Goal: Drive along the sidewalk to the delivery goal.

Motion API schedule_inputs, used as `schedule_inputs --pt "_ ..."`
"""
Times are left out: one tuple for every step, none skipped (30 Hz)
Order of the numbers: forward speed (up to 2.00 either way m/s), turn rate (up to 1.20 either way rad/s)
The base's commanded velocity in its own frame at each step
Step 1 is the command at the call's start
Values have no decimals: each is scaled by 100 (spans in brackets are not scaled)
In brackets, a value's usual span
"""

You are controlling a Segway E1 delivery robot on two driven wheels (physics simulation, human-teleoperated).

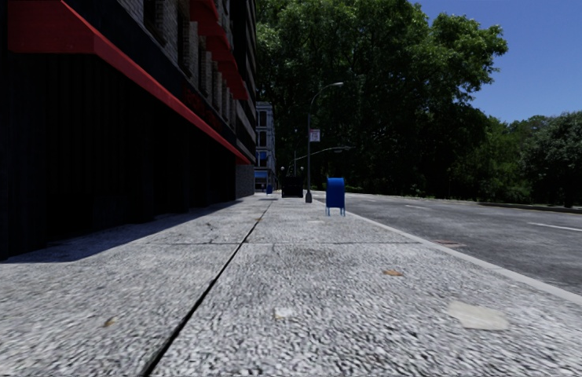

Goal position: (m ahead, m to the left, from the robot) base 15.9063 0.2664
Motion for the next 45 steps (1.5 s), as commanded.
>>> schedule_inputs --pt "200 15" --pt "200 15" --pt "200 17" --pt "200 18" --pt "200 19" --pt "200 19" --pt "200 19" --pt "200 19" --pt "200 18" --pt "200 18" --pt "200 3" --pt "200 0" --pt "200 0" --pt "200 0" --pt "200 0" --pt "200 0" --pt "200 0" --pt "200 0" --pt "200 0" --pt "200 0" --pt "200 0" --pt "200 0" --pt "200 0" --pt "200 14" --pt "200 18" --pt "200 19" --pt "200 19" --pt "200 19" --pt "200 19" --pt "200 19" --pt "200 19" --pt "200 17" --pt "200 0" --pt "200 0" --pt "200 0" --pt "200 0" --pt "200 0" --pt "200 0" --pt "200 0" --pt "200 0" --pt "200 0" --pt "200 0" --pt "200 0" --pt "200 0" --pt "200 0"
